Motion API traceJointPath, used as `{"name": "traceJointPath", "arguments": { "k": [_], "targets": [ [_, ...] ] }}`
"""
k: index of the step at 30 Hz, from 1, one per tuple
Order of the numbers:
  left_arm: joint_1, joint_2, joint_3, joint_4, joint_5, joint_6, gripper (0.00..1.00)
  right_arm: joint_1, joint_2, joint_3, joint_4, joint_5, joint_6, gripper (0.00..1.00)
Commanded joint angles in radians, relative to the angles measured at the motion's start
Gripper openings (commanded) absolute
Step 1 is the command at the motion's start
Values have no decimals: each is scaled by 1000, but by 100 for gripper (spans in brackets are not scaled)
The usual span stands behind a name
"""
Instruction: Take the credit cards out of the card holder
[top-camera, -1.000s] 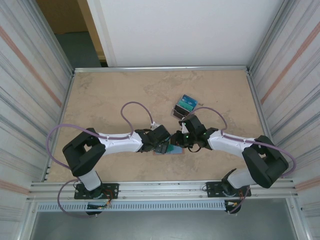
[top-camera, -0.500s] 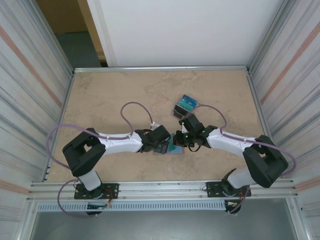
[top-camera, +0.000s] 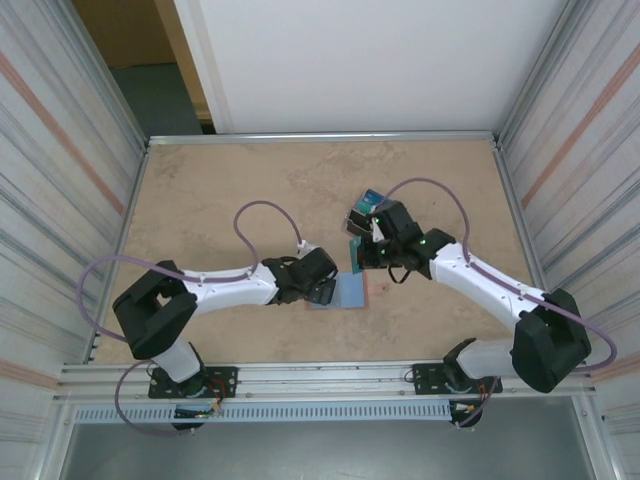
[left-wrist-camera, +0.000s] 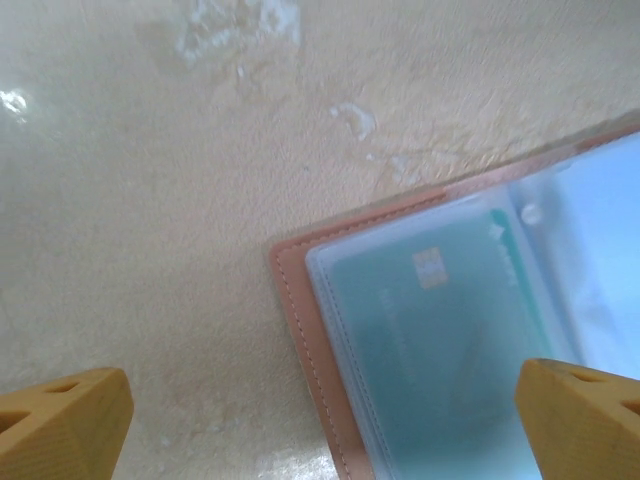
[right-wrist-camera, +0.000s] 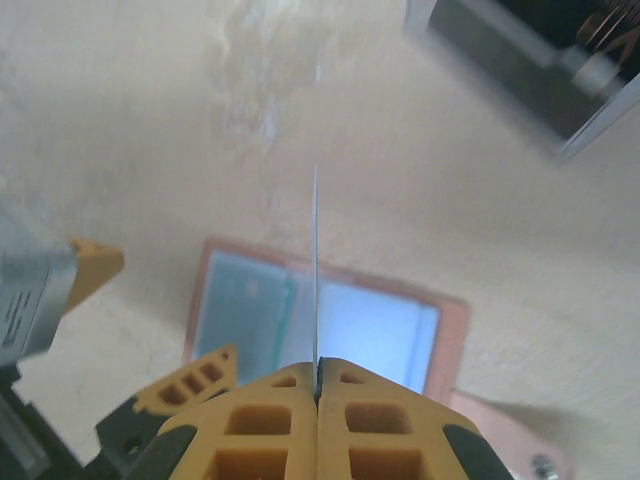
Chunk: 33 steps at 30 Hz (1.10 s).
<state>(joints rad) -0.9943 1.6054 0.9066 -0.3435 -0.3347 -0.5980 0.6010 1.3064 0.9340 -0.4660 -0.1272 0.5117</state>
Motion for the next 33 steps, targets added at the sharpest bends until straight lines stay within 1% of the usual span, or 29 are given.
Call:
{"name": "traceJointPath", "arguments": {
  "k": [1, 8, 14, 17, 24, 33],
  "targets": [
    [10, -73, -4, -23, -42, 19, 99, -51, -14, 74, -99, 31, -158, 0],
    [22, -185, -56, -3, -59, 13, 99, -176, 34, 225, -115, -23, -363, 0],
    [23, -290, -136, 52, -91, 5, 99, -260, 126, 323, -104, -68, -509, 0],
    [23, -339, -180, 89, -102, 6, 99, -292, 189, 367, -99, -68, -576, 0],
    [25, -426, -264, 170, -115, 11, 99, -311, 328, 454, -83, -30, -733, 0],
    [26, -464, -304, 199, -132, 12, 99, -311, 454, 538, -106, -51, -855, 0]
  ]
}}
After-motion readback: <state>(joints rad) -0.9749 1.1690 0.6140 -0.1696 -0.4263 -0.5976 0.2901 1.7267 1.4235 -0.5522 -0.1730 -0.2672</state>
